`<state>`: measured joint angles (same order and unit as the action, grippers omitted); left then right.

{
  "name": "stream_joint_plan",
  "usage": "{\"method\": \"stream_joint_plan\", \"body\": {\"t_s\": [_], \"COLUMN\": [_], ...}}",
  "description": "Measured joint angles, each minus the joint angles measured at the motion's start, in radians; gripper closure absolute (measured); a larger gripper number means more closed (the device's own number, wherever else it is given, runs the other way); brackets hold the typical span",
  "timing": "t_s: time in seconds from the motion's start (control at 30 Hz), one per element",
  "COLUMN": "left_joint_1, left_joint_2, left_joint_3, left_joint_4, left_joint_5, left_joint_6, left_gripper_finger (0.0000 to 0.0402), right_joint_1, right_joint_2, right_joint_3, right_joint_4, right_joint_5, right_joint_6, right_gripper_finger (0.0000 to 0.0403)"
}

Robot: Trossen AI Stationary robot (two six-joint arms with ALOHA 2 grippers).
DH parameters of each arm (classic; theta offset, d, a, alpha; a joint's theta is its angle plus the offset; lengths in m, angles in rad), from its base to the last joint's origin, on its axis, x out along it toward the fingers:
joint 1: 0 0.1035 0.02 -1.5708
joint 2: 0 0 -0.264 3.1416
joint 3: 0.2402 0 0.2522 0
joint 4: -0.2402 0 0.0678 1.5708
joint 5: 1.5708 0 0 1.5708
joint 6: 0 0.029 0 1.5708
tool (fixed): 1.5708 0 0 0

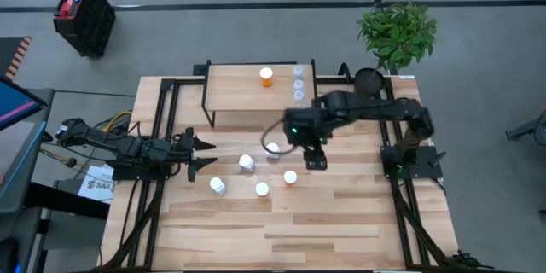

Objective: Pick and place medicine bottles onto shelf by color
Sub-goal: Put the right orange pill bottle aligned with the other orange pill bottle on the shelf

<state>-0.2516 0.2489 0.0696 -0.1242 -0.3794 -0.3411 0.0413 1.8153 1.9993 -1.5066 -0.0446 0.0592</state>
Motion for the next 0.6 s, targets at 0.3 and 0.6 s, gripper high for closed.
{"method": "stream_joint_plan", "body": {"t_s": [0.3, 0.6], "left_joint_1": [0.0, 0.0], "left_joint_2": [0.0, 0.0], "left_joint_3": [0.0, 0.0], "left_joint_4": [0.0, 0.0], "left_joint_5": [0.0, 0.0], "left_joint_6": [-0.002, -0.003], "left_gripper_finger": [0.018, 0.018], "right_joint_1": [0.115, 0.209], "right_joint_2": [-0.254, -0.163], "right_joint_3": [-0.569, -0.666], "right_joint_4": [0.61, 0.78], "right_joint_5": [0.06, 0.133], "right_joint_6": [0.296, 0.244], "right_gripper_finger": [0.0111, 0.0112]}}
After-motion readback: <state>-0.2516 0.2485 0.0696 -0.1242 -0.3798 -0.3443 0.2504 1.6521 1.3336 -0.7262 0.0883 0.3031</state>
